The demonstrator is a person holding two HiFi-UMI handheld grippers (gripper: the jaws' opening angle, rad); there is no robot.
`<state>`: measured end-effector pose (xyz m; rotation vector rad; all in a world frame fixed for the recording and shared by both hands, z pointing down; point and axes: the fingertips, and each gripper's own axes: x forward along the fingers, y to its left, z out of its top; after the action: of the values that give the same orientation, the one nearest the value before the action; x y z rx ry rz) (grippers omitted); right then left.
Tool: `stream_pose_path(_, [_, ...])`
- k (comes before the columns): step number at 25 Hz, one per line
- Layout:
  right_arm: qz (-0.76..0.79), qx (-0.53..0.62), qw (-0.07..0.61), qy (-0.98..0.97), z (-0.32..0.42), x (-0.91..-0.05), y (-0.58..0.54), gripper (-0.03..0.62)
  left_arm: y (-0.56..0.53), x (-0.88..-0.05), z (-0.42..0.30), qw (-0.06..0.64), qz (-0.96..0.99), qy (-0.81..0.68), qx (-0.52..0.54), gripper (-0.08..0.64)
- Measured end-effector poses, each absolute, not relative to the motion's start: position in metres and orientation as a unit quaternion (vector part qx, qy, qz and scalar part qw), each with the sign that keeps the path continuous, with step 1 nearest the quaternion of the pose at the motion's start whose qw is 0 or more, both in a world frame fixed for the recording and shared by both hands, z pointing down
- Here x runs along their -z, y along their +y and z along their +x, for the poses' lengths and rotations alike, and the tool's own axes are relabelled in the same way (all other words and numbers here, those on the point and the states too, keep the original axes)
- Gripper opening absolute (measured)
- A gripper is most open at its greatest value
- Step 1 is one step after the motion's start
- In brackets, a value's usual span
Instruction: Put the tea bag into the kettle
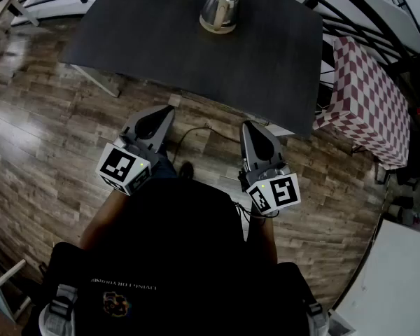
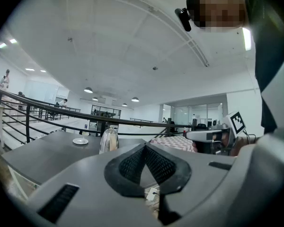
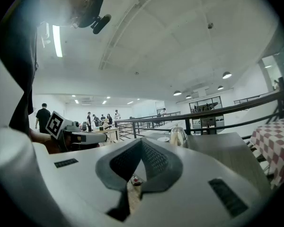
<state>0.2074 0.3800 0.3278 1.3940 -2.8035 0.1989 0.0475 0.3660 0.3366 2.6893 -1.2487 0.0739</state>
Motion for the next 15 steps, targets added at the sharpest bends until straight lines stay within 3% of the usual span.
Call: stream_pose_path(15, [0.43,-0.083,-0.008,-0.899,0.21,-0.332,0.349,0.017,0.335,-0.343,0.055,0.088,0.901,-0.422,-0.039,0.005])
